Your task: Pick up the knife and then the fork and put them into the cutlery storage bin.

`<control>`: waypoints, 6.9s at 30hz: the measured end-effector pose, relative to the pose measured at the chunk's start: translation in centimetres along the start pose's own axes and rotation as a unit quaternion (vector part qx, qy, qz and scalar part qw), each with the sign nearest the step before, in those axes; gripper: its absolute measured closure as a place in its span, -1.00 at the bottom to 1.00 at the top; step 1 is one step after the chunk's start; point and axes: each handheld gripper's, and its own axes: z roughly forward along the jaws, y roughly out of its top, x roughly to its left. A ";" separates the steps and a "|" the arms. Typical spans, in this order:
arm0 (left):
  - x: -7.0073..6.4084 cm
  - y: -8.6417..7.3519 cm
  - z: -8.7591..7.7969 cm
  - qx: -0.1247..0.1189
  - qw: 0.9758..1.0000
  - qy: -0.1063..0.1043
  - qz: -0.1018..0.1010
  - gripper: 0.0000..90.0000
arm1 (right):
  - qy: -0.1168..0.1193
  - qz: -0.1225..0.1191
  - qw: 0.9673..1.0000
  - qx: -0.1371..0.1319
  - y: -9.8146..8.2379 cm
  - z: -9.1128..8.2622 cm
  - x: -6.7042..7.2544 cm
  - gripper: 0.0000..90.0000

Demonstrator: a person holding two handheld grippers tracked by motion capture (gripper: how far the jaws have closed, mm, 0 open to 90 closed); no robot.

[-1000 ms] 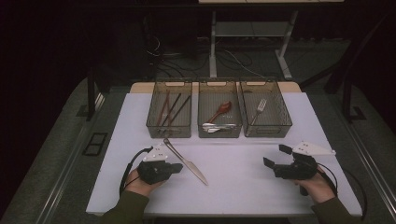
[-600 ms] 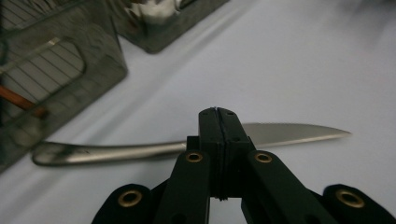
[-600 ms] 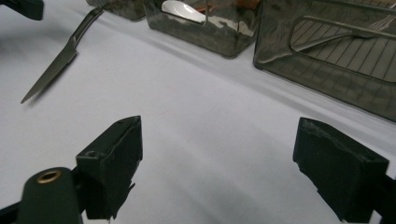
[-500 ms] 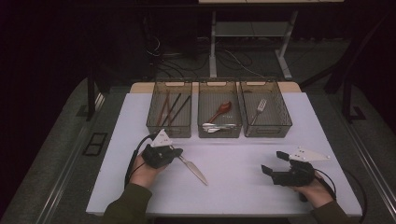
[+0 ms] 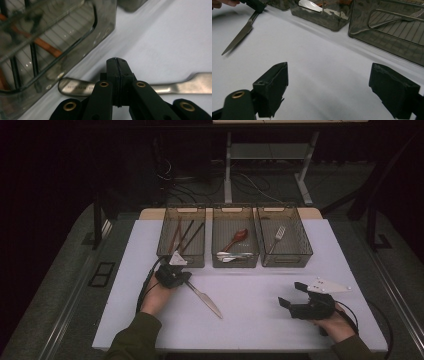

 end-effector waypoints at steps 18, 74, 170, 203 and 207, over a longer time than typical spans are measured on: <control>-0.5 -1.8 -2.3 0.032 0.999 -0.016 0.018 0.99 | -0.005 -0.001 1.000 -0.002 0.0 -0.1 -0.1 -0.64; -3.5 -2.1 -1.8 0.000 0.998 -0.056 0.016 0.78 | -0.002 -0.012 1.000 -0.002 0.2 -0.1 0.2 -0.64; -13.4 5.8 -1.6 -0.192 0.976 -0.093 0.033 0.75 | 0.167 0.034 0.984 -0.057 9.7 4.6 5.8 0.98; -6.3 -3.9 -4.7 -0.142 0.981 -0.130 0.004 -0.83 | 0.003 0.025 0.997 -0.074 15.5 -4.0 -4.8 0.98; -6.5 -3.9 -4.5 -0.138 0.982 -0.128 0.006 -0.98 | -0.024 0.017 0.997 -0.070 17.0 -4.3 -6.1 0.98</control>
